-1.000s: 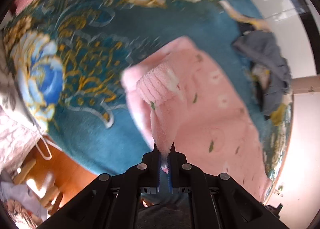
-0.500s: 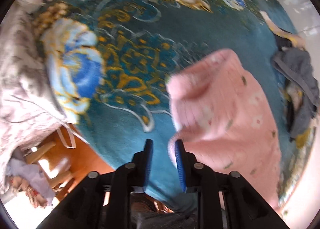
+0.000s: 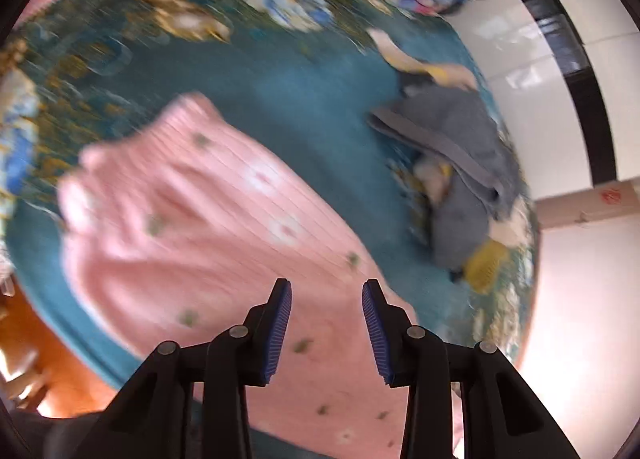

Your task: Fold clothes

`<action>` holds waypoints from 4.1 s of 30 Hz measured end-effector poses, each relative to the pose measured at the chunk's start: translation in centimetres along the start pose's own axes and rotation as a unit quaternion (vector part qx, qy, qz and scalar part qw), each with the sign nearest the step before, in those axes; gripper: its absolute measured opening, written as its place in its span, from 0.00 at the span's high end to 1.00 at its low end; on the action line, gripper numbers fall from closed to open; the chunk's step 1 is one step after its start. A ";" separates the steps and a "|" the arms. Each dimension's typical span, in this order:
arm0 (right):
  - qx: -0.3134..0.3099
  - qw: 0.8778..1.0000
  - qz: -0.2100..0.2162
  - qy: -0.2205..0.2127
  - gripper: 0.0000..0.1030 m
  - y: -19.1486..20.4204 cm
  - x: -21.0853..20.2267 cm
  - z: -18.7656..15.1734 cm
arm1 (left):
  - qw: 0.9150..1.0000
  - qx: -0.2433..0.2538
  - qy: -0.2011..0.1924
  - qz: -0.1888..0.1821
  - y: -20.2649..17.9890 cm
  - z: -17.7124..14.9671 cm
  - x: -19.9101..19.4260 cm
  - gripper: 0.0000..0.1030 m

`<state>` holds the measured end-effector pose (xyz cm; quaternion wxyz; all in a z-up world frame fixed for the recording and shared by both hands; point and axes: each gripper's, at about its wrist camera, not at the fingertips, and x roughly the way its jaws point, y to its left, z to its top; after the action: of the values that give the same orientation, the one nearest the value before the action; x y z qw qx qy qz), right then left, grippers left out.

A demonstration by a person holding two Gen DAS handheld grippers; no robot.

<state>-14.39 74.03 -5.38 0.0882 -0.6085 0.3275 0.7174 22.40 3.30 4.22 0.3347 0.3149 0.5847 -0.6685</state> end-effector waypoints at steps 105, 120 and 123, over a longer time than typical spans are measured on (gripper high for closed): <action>-0.551 0.797 0.064 0.239 0.60 42.1 8.8 -40.8 | 0.981 -0.169 -0.061 0.078 20.2 5.2 -1.6 0.40; -0.506 0.835 0.075 0.203 0.60 38.8 5.4 -36.2 | 0.983 -0.086 -0.144 0.072 11.4 4.5 -3.8 0.79; -0.493 0.847 0.078 0.186 0.60 37.6 4.4 -34.5 | 0.981 0.045 -0.180 0.049 3.6 2.1 -5.9 0.79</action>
<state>-7.07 23.94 2.57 -0.3418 -0.6664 -0.0124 0.6625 28.61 1.33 7.20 0.4522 0.2329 0.4678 -0.7228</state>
